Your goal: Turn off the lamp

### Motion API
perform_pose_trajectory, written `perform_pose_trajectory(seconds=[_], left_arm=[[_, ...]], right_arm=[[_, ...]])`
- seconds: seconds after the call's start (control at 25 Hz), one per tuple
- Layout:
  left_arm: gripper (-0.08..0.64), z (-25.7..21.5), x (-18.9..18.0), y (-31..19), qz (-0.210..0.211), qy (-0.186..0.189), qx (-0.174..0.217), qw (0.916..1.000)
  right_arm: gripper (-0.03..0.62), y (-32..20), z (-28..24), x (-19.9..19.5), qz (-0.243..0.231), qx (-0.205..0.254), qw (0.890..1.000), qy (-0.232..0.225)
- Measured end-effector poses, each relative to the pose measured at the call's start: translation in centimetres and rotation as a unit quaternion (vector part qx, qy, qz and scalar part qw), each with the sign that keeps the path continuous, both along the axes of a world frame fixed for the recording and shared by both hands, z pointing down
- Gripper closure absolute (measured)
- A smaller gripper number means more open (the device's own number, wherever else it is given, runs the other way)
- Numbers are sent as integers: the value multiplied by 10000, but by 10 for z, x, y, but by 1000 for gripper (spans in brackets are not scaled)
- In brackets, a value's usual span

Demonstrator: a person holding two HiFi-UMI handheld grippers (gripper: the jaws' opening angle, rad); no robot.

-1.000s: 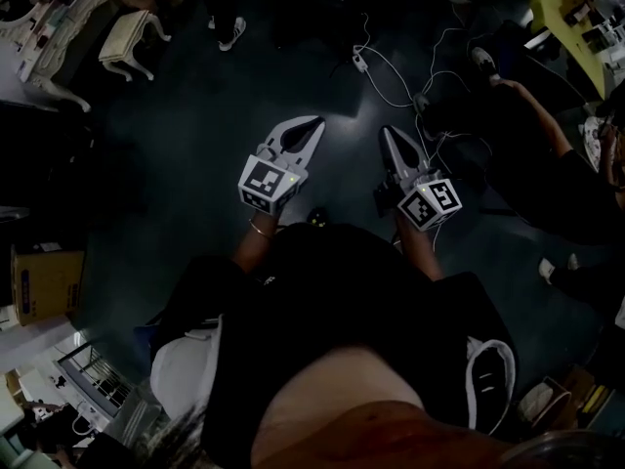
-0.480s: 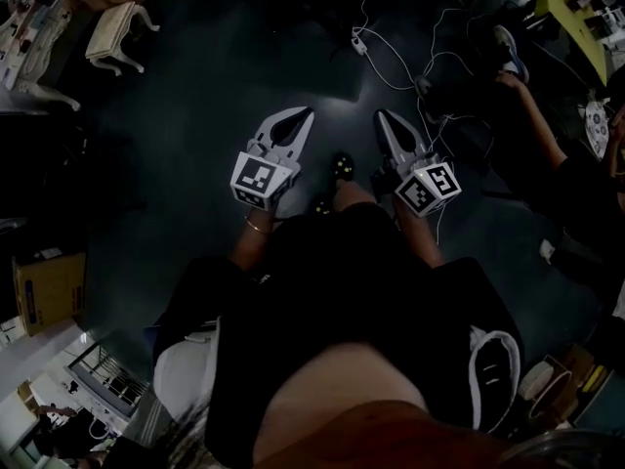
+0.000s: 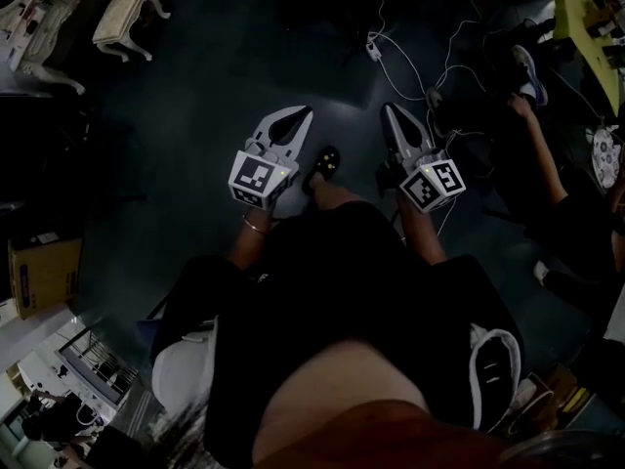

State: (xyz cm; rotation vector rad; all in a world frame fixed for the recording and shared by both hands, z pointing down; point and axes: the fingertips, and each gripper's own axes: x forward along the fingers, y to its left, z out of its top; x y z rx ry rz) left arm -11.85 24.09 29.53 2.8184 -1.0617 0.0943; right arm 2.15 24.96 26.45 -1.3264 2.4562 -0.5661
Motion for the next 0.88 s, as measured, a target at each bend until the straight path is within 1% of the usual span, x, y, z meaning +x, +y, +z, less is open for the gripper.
perform_pose_trajectory(seconds=[0.24, 0.4, 0.56, 0.68, 0.76, 0.88], left_arm=[[554, -6, -7, -51, -58, -118, 77, 9999], [554, -12, -4, -91, -17, -155, 143, 9998], [554, -19, 5, -120, 32, -56, 97, 9999], [554, -12, 12, -138, 132, -53, 45, 9999], [554, -8, 15, -150, 161, -76, -6, 9998], [554, -5, 17, -168, 198, -183, 33, 9996]], right_arm=[[592, -59, -2, 7, 105, 48, 9999, -101], [592, -94, -4, 11, 131, 92, 9998, -132], [592, -117, 1, 13, 200, 64, 9997, -149], [592, -132, 12, 20, 281, -36, 9994, -178], [592, -142, 19, 24, 325, -115, 9993, -169], [592, -160, 22, 28, 343, -159, 9991, -181]])
